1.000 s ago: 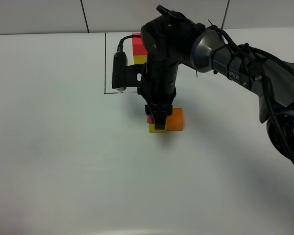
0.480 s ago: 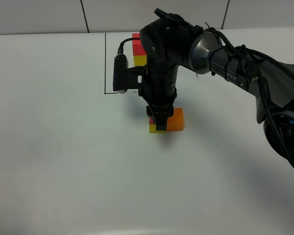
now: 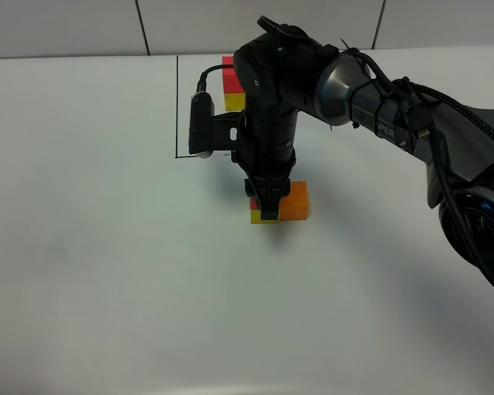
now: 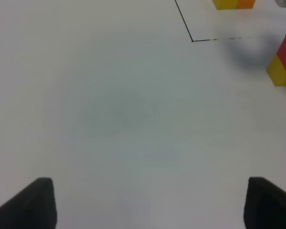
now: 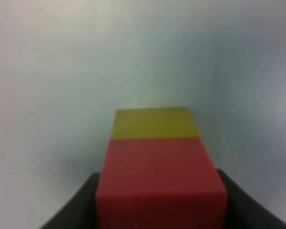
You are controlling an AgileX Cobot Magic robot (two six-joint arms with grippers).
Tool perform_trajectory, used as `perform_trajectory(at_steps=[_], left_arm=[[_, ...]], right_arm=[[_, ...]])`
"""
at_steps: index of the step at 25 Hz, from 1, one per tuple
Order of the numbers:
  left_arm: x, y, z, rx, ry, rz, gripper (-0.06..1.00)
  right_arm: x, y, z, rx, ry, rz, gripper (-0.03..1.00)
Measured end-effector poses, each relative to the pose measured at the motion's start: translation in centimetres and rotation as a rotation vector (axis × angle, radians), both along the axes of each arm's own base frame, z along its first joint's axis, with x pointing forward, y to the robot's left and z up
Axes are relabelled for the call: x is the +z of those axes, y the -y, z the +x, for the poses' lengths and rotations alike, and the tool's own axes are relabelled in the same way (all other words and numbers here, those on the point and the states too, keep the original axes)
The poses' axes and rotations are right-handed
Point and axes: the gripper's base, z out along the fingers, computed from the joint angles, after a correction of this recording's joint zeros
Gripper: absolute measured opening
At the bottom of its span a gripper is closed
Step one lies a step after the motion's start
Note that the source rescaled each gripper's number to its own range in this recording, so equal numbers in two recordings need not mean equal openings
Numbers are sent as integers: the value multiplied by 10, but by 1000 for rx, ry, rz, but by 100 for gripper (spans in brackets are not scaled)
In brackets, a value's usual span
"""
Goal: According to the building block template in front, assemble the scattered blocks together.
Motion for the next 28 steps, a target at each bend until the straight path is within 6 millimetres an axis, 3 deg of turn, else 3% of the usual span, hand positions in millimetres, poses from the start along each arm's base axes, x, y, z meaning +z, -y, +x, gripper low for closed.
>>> perform_trajectory(at_steps=[12, 14, 15, 18, 20, 22, 24, 28], left_arm=[[0, 0, 0, 1, 0, -1, 69], [0, 0, 0, 1, 0, -1, 69], [0, 0, 0, 1, 0, -1, 69], [0, 0, 0, 1, 0, -1, 69], [0, 0, 0, 1, 0, -1, 69], [0, 0, 0, 1, 0, -1, 69], [0, 0, 0, 1, 0, -1, 69], [0, 0, 0, 1, 0, -1, 69]], right_arm=[[0, 0, 0, -1, 1, 1, 0], [-1, 0, 1, -8, 3, 3, 4], [-3, -1, 1, -20, 5, 6, 11], [-9, -1, 4, -49, 26, 5, 46], [-1, -1, 6, -61, 68, 26, 72], [14, 0, 6, -74, 108, 41, 90], [32, 2, 4, -105, 128, 60, 98], [72, 9, -5, -180, 162, 98, 100]])
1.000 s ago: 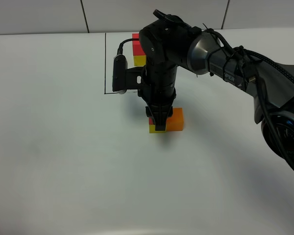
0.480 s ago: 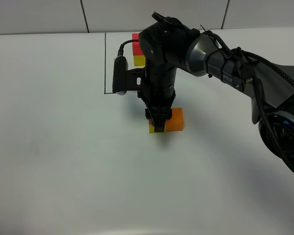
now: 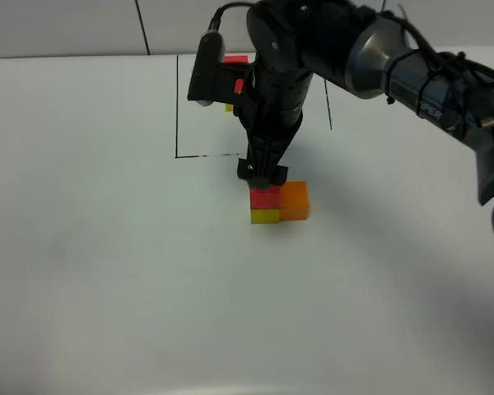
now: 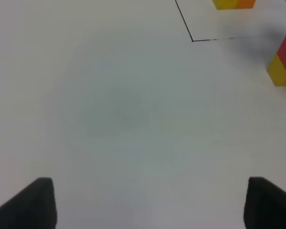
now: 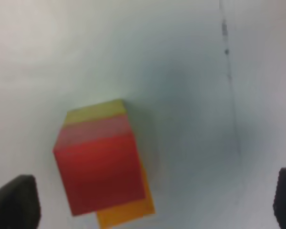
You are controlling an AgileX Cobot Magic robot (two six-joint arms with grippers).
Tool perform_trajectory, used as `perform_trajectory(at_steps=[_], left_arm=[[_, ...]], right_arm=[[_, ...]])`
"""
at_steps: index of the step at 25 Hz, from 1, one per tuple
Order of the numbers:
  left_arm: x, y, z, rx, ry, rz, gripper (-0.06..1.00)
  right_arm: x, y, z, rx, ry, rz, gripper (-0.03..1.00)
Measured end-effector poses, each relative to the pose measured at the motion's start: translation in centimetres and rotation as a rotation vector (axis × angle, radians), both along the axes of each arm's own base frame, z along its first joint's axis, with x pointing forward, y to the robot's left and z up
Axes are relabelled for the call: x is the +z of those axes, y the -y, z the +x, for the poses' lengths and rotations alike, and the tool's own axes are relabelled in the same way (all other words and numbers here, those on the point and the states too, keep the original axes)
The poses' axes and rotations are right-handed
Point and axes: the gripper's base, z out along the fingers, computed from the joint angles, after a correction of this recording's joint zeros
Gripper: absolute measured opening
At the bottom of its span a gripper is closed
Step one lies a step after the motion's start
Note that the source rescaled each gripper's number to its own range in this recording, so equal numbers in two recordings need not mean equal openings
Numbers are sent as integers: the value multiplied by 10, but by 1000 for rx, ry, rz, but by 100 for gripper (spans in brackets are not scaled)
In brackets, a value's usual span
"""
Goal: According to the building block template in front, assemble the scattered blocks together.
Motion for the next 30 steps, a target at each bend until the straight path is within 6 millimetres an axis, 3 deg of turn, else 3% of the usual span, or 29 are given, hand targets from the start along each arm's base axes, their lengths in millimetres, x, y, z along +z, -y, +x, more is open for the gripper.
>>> perform_trajectory(at_steps=[3, 7, 12, 15, 19, 23, 30], left_arm=[[0, 0, 0, 0, 0, 0, 69], [0, 0, 0, 0, 0, 0, 69], [0, 0, 0, 0, 0, 0, 69], [0, 0, 0, 0, 0, 0, 69], [0, 0, 0, -1, 0, 1, 69], [0, 0, 0, -1, 0, 1, 69], [0, 0, 0, -1, 0, 1, 69]], right_arm=[[31, 11, -3, -90, 41, 56, 100], [66, 40, -6, -268, 85, 127, 100], [72, 94, -19, -537, 54, 163, 100], [78, 130, -38, -673, 70, 184, 100], [105, 176, -79, -820, 198, 229, 100], [135, 209, -131, -931, 310, 306, 100], [161, 232, -221, -988, 467, 499, 100]])
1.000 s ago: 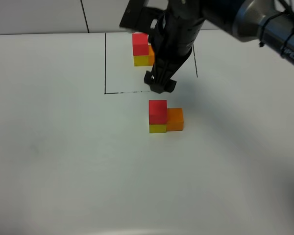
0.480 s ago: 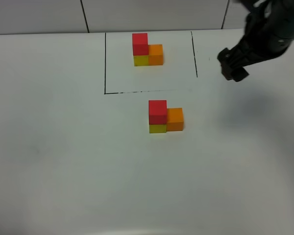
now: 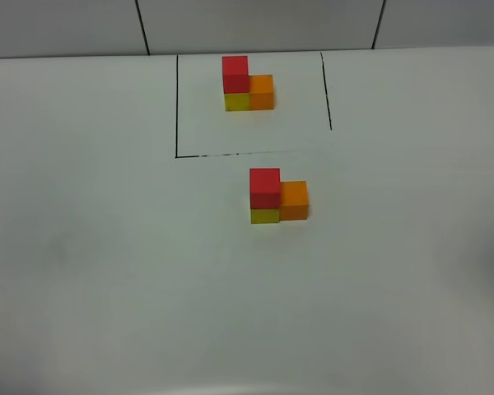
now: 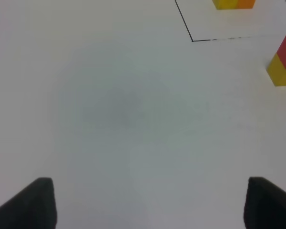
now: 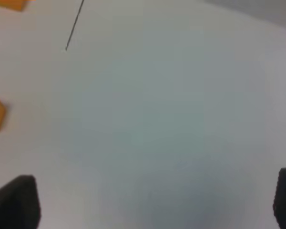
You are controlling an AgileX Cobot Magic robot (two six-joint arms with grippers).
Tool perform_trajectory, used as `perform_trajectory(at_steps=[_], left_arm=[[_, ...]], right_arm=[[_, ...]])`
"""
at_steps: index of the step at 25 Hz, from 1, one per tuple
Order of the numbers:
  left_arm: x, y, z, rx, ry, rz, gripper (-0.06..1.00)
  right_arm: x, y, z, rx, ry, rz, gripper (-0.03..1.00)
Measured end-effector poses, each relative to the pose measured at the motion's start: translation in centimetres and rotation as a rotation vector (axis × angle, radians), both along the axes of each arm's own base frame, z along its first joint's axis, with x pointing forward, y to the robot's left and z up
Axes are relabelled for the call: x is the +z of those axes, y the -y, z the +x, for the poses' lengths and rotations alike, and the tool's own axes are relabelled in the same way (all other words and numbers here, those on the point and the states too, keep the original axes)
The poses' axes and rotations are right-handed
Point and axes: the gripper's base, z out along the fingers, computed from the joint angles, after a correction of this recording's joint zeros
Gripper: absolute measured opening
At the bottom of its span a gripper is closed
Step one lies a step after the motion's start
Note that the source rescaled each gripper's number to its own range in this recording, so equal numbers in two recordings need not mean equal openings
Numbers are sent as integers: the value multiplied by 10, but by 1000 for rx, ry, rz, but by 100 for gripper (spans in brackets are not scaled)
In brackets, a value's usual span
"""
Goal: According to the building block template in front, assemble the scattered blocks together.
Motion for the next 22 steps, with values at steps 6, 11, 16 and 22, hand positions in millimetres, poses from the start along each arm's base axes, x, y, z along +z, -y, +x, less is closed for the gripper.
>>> perform_trajectory(at_steps=[6, 11, 16, 22], left_arm=[[0, 0, 0, 0, 0, 0, 69], [0, 0, 0, 0, 0, 0, 69], [0, 0, 0, 0, 0, 0, 69], [0, 0, 0, 1, 0, -1, 69]], right_arm=[[-9, 20, -56, -103, 95, 65, 100], [-21, 29, -102, -164, 168, 90, 100], [-44, 29, -142, -182, 174, 134, 100], [-74, 35, -186, -278, 214, 132, 100]])
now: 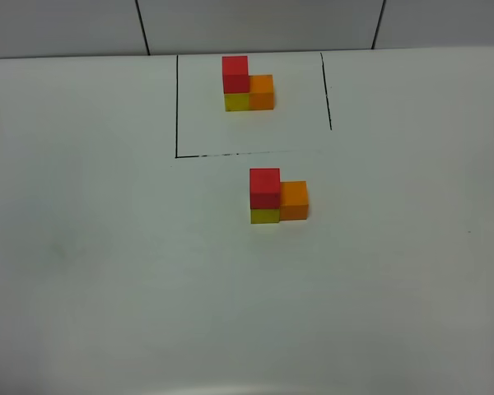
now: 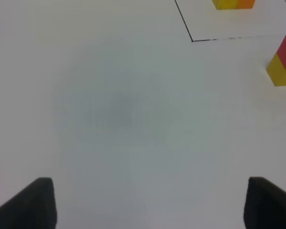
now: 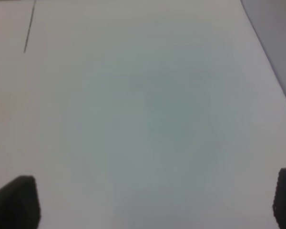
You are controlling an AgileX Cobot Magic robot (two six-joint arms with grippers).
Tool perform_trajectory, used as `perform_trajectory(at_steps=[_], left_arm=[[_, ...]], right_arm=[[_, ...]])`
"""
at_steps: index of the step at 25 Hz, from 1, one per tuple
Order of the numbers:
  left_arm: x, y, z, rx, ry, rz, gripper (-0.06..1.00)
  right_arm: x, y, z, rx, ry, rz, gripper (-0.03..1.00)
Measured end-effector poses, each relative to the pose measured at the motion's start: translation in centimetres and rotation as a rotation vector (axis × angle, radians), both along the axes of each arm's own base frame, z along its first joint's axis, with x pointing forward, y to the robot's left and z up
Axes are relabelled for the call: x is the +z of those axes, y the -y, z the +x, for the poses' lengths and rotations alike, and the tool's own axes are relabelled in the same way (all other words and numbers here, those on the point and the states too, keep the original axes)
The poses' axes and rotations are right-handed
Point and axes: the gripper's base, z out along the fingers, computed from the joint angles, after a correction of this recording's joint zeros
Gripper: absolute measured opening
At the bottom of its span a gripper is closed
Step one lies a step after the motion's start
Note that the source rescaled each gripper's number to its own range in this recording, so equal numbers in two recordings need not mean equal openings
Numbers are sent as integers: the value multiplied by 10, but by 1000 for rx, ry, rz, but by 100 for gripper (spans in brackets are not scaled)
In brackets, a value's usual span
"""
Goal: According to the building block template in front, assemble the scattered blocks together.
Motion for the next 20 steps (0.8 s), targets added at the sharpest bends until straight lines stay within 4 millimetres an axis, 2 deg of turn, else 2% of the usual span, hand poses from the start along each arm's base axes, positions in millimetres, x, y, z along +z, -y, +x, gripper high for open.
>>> perform_trajectory(at_steps=[4, 8, 13, 20], left_arm=[[0, 0, 0, 0, 0, 0, 69], [0, 0, 0, 0, 0, 0, 69], [0, 0, 0, 0, 0, 0, 69], [0, 0, 0, 0, 0, 0, 69]], right_arm=[[-18, -1, -14, -10, 17, 9, 100], [-32, -2, -7, -2, -29, 19, 100], [-36, -6, 6, 39, 48, 44, 99], [-44, -8, 10, 76, 25, 38, 94]])
